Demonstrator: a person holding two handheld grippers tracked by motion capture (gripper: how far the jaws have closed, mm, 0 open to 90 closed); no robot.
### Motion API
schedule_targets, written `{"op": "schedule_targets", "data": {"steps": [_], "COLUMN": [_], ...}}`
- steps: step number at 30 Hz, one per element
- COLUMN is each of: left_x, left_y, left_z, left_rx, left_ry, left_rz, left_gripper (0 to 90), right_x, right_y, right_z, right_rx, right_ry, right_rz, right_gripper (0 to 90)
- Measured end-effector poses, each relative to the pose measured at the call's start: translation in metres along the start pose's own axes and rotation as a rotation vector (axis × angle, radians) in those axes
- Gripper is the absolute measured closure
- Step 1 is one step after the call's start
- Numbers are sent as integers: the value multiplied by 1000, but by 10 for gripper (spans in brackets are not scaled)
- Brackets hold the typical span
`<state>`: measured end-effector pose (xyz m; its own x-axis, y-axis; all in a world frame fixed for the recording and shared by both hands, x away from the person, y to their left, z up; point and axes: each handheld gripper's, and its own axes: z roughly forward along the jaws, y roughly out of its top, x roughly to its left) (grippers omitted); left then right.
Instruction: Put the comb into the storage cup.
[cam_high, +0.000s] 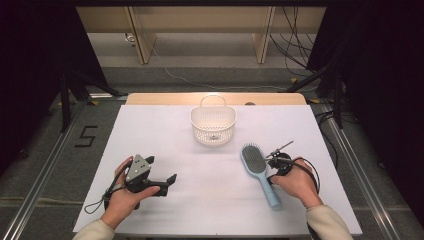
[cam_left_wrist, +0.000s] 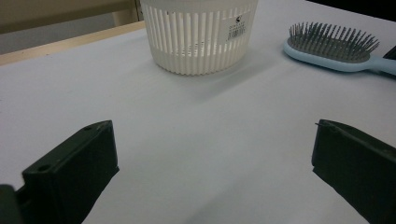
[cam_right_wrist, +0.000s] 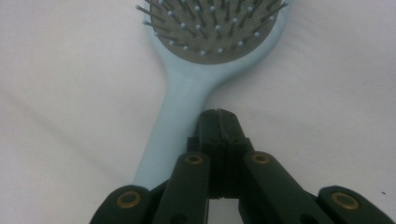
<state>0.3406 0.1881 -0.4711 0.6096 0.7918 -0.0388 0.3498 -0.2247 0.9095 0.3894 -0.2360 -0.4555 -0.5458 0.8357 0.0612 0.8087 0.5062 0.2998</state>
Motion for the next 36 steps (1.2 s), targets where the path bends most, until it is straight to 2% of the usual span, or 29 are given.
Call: {"op": "schedule_targets", "data": {"steps": [7,12,16,26,27,30,33,36], "left_x": [0,0,0,0,0,1,1,1], "left_y": [0,0,0,0,0,0,0,1], "left_z": [0,0,0,0,0,0,0,0], "left_rx": [-1,-2,-2,-3,-3,-4,-4,-4], "left_ry": [2,0,2,2,2,3,4,4], "left_rz": [-1,-2,-2,-2,-2,-2,-3,-1], "left_gripper": [0,0,0,0,0,0,0,0], "right_x": [1,1,-3,-6,-7,-7,-7,-7], "right_y": [1,1,1,1,1,2,2,3], "right_z": [0,-2,-8,-19,-20,-22,-24,-26], "right_rx": [-14,-24,-68,-122,-129,-177,-221,-231], "right_ry": [0,2,-11,-24,-27,-45,-56,-56], "right_rz": [-10,5,4,26,17,21,18,25], "right_gripper": [900,900,898,855,848,832,801,746]}}
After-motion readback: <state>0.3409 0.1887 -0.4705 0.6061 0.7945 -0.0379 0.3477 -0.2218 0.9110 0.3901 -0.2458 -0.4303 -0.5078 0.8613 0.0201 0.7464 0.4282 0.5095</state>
